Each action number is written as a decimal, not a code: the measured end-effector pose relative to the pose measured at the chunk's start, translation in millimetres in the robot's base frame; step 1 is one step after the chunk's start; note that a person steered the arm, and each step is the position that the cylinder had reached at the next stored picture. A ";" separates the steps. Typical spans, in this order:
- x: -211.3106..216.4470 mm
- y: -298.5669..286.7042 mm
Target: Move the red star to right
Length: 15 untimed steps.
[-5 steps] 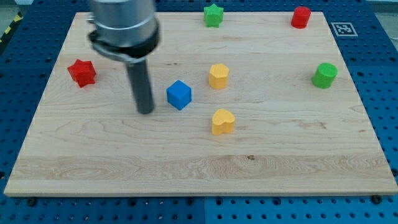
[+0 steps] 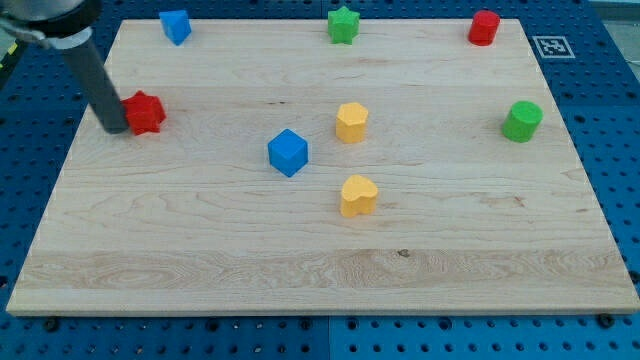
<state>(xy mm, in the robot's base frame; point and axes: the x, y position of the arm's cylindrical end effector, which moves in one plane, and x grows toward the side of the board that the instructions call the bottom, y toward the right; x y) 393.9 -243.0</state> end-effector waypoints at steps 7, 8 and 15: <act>-55.4 31.7; -53.5 44.8; -25.2 106.2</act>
<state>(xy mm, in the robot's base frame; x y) 368.7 -136.7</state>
